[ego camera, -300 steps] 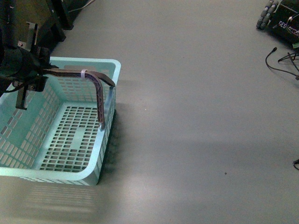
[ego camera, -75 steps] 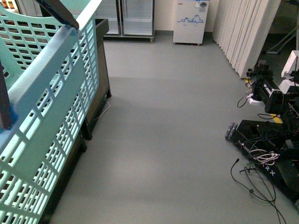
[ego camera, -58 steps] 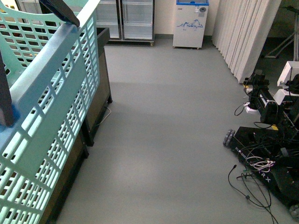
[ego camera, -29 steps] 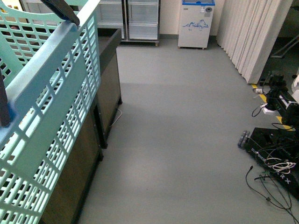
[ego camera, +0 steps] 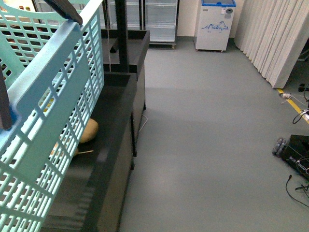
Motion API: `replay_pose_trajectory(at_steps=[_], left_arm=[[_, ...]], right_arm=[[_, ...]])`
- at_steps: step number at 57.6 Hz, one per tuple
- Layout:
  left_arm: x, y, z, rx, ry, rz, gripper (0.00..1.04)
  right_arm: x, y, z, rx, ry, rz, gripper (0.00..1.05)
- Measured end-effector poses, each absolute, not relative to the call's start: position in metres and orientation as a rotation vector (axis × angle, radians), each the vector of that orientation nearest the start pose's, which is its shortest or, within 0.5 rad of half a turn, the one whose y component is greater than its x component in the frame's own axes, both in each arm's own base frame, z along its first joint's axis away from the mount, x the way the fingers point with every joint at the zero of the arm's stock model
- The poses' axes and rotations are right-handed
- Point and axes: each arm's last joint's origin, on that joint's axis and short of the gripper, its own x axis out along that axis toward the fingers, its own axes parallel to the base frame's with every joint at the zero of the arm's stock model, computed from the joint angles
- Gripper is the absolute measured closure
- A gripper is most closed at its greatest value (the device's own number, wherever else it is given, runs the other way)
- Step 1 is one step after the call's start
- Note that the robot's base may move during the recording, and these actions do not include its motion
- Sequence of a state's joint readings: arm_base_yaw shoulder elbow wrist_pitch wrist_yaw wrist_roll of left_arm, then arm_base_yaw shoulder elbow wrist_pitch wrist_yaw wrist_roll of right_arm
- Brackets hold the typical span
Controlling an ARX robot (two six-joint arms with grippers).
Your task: Pick lemon and mango into basket
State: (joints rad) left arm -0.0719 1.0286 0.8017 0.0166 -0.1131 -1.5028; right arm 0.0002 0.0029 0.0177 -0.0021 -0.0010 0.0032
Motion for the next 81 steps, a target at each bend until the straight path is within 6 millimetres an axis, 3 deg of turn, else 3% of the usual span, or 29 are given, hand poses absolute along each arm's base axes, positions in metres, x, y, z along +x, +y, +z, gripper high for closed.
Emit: replay_pose_trajectory(at_steps=[81], left_arm=[[0.2300,-0.0130,0.3128,-1.478,0.137,0.191,1.00]], right_arm=[[0.0968,0.0000,0.1692,0.002,-0.014,-0.001,0.09]])
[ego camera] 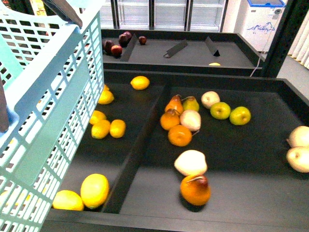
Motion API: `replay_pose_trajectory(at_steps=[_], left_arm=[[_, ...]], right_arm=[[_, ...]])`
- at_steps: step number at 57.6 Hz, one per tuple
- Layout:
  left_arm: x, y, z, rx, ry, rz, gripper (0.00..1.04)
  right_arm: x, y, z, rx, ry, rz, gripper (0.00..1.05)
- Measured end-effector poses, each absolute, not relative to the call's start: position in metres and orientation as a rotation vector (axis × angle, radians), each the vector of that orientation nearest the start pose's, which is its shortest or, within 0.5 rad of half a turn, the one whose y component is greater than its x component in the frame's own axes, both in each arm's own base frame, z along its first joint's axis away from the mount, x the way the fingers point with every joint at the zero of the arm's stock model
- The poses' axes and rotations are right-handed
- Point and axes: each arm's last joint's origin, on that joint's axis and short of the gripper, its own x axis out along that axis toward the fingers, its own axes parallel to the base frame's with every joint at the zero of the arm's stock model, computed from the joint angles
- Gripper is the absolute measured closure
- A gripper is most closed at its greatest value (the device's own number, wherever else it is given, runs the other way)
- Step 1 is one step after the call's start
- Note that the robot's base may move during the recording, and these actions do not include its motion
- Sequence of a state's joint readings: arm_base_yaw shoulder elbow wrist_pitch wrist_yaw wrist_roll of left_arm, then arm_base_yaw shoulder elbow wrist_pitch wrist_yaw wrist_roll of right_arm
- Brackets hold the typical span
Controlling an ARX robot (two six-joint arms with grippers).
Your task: Pick lemon and mango into basket
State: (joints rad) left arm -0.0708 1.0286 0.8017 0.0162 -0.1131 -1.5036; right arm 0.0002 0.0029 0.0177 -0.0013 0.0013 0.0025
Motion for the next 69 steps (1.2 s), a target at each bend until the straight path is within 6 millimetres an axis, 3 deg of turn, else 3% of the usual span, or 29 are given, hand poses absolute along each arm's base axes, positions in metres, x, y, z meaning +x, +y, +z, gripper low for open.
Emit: replay_pose_trajectory(at_steps=[69], left_arm=[[0.2300,-0.0128,0.3129,-1.476,0.134,0.194,1.00]], right_arm=[[0.0968,0.0000,0.1691,0.003,-0.012,-0.002,0.09]])
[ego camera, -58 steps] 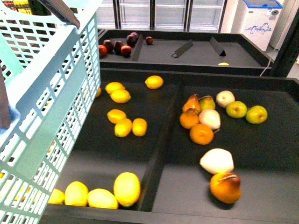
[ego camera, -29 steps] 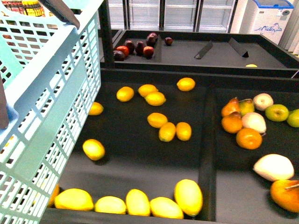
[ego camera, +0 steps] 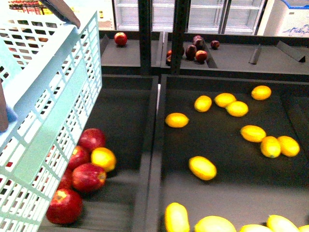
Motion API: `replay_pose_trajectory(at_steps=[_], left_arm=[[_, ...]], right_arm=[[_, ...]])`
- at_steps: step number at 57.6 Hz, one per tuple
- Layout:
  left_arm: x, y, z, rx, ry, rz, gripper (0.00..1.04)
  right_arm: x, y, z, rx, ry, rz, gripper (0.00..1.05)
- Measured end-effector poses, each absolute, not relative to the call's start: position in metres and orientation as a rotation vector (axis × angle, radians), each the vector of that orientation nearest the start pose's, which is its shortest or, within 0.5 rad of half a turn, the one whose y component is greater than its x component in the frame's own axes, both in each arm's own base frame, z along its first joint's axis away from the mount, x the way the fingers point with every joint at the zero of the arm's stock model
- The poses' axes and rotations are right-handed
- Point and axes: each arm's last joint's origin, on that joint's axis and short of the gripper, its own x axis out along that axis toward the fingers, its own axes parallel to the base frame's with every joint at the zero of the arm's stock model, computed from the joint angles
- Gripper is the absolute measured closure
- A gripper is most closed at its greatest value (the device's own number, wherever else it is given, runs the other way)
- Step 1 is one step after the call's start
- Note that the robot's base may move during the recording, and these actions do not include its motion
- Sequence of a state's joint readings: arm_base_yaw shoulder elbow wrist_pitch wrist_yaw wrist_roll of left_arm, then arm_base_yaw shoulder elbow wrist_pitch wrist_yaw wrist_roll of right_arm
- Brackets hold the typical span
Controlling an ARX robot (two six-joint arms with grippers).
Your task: Pick lemon and mango into basket
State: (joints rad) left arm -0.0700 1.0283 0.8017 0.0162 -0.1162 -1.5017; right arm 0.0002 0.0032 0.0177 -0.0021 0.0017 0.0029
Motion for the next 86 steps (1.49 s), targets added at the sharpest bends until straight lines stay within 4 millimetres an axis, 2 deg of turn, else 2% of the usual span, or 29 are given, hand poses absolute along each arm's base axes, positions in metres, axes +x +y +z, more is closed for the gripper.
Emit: replay_pose_trajectory(at_steps=[51,58,60,63,65,69,74,80,83,86], left_arm=[[0.230,-0.009,0.313,-1.452,0.103,0.226,1.00],[0.232,-0.012,0.311,-1.427,0.170,0.231,1.00],[0.240,-0.015,0.317,-1.314,0.330,0.334,1.00],[0.260,-0.019,0.326,-1.009,0.575,0.373,1.00],[0.276,-0.022,0.327,-0.866,0.662,0.333,1.00],[0.303,-0.029,0.327,-0.747,0.707,0.265,1.00],[0.332,-0.038,0.333,-0.650,0.706,0.205,1.00],[0.385,-0.056,0.357,-0.603,0.647,0.070,1.00],[0.412,-0.078,0.358,-0.614,0.665,-0.023,1.00],[0.435,-0.107,0.348,-0.662,0.717,-0.085,1.00]], right_arm=[[0.097,0.000,0.169,0.003,-0.012,0.003,0.09],[0.097,0.000,0.169,0.003,-0.013,0.001,0.09],[0.097,0.000,0.169,0.002,-0.012,0.001,0.09],[0.097,0.000,0.169,0.003,-0.013,0.003,0.09],[0.097,0.000,0.169,0.003,-0.013,0.002,0.09],[0.097,0.000,0.169,0.003,-0.013,-0.001,0.09],[0.097,0.000,0.169,0.003,-0.013,-0.001,0.09],[0.097,0.000,0.169,0.003,-0.013,-0.001,0.09],[0.097,0.000,0.169,0.003,-0.013,-0.001,0.09],[0.097,0.000,0.169,0.003,-0.013,-0.001,0.09]])
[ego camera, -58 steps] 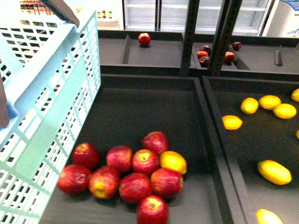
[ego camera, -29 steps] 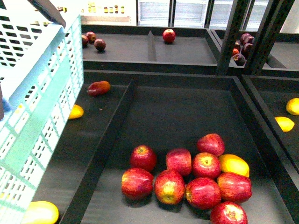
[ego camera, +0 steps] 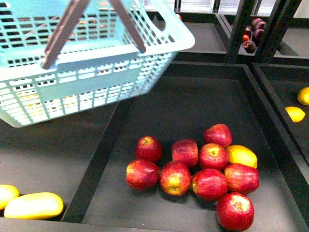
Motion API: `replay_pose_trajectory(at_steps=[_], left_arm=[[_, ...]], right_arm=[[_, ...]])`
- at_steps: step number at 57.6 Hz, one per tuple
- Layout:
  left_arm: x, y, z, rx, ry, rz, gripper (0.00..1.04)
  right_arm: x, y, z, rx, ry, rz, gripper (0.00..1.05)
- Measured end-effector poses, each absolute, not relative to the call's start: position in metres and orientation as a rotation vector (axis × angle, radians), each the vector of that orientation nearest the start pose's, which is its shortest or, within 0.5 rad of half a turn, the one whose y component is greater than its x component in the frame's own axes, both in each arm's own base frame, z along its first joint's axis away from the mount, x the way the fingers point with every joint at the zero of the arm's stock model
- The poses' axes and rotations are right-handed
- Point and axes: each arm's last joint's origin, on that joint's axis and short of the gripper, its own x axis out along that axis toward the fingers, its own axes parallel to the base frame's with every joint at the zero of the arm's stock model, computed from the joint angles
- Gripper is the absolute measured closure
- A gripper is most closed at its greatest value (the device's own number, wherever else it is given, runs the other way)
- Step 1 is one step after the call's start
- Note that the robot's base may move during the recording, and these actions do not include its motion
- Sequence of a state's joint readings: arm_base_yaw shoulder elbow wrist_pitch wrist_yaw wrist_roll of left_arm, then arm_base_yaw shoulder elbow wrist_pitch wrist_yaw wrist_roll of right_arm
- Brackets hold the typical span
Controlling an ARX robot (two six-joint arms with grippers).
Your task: Pick lemon and mango into basket
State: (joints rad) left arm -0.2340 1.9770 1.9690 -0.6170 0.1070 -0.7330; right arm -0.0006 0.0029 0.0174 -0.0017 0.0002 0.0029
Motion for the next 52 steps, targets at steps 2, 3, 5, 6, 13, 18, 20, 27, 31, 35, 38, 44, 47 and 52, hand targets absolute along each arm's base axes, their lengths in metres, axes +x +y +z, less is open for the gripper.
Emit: replay_pose_trajectory(at_steps=[2,3,5,6,13,18,20,27,31,35,38,44,47,52], left_arm=[[0.448,-0.126,0.339,-0.669,0.740,-0.116,1.00],[0.452,-0.133,0.335,-0.673,0.748,-0.128,1.00],[0.463,-0.154,0.325,-0.687,0.760,-0.155,1.00],[0.465,-0.160,0.323,-0.693,0.761,-0.162,1.00],[0.465,-0.204,0.324,-0.723,0.772,-0.256,1.00],[0.455,-0.226,0.328,-0.730,0.781,-0.324,1.00],[0.452,-0.234,0.328,-0.731,0.784,-0.347,1.00],[0.436,-0.255,0.324,-0.716,0.810,-0.400,1.00],[0.429,-0.259,0.320,-0.708,0.829,-0.410,1.00],[0.423,-0.260,0.318,-0.704,0.838,-0.418,1.00],[0.418,-0.260,0.318,-0.704,0.834,-0.425,1.00],[0.405,-0.254,0.324,-0.707,0.808,-0.433,1.00],[0.400,-0.252,0.330,-0.710,0.794,-0.442,1.00],[0.393,-0.251,0.338,-0.713,0.777,-0.458,1.00]], right_arm=[[0.097,0.000,0.169,0.003,-0.013,-0.001,0.09],[0.097,0.000,0.169,0.003,-0.013,-0.001,0.09],[0.097,0.000,0.169,0.003,-0.013,-0.001,0.09],[0.097,0.000,0.169,0.003,-0.013,-0.001,0.09],[0.097,0.000,0.169,0.003,-0.013,-0.001,0.09],[0.097,0.000,0.169,0.003,-0.013,-0.001,0.09],[0.097,0.000,0.169,0.003,-0.013,-0.001,0.09],[0.097,0.000,0.169,0.003,-0.013,-0.001,0.09],[0.097,0.000,0.169,0.003,-0.013,-0.001,0.09],[0.097,0.000,0.169,0.003,-0.012,-0.001,0.09],[0.097,0.000,0.169,0.003,-0.013,-0.001,0.09],[0.097,0.000,0.169,0.003,-0.013,-0.001,0.09],[0.097,0.000,0.169,0.003,-0.013,-0.001,0.09],[0.097,0.000,0.169,0.003,-0.013,-0.001,0.09]])
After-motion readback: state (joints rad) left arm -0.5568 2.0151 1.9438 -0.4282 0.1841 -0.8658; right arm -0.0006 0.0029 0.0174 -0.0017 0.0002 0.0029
